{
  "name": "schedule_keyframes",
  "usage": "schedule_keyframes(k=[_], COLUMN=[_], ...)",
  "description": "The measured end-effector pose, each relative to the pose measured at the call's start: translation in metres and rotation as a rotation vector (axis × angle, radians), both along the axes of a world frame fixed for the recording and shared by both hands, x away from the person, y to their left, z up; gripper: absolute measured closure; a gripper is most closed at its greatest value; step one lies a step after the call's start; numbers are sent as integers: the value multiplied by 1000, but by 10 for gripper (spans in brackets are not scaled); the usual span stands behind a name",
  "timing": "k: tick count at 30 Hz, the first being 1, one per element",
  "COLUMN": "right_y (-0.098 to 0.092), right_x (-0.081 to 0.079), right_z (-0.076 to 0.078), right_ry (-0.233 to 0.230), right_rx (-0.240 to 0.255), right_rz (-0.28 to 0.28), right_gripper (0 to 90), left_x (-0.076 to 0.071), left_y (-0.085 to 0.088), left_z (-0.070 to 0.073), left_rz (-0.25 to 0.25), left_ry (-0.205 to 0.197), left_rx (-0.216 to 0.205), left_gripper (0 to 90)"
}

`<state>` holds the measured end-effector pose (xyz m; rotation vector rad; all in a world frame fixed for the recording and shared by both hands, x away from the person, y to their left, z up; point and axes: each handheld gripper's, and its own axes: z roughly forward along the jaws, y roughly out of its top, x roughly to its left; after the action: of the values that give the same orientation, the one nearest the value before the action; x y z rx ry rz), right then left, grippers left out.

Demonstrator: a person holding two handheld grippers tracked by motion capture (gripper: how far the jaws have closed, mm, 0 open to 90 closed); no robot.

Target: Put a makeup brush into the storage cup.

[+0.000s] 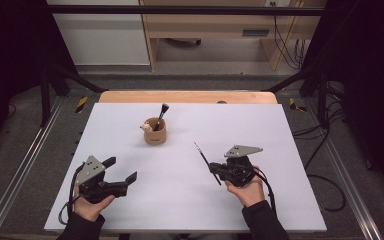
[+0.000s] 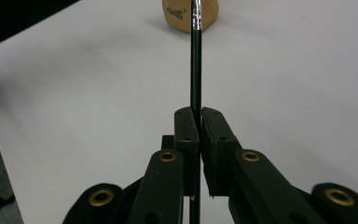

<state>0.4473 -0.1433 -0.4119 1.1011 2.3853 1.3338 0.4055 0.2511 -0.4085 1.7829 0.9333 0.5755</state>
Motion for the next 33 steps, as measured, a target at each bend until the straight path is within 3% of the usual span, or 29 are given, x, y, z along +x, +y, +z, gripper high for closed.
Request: schedule_keyframes(k=[9, 15, 33], right_y=[1, 1, 15], right_x=[-4, -7, -10], right_z=[1, 4, 15], right_ry=[-51, -75, -129], right_rx=[72, 109, 170], right_rz=[8, 9, 41], right_gripper=[858, 858, 858], left_x=[5, 6, 18], left_y=[-15, -27, -64], left_z=[11, 16, 31], left_rz=[-19, -41, -96], left_ry=[-7, -15, -30], left_rx=[-55, -58, -121], left_gripper=[99, 99, 103])
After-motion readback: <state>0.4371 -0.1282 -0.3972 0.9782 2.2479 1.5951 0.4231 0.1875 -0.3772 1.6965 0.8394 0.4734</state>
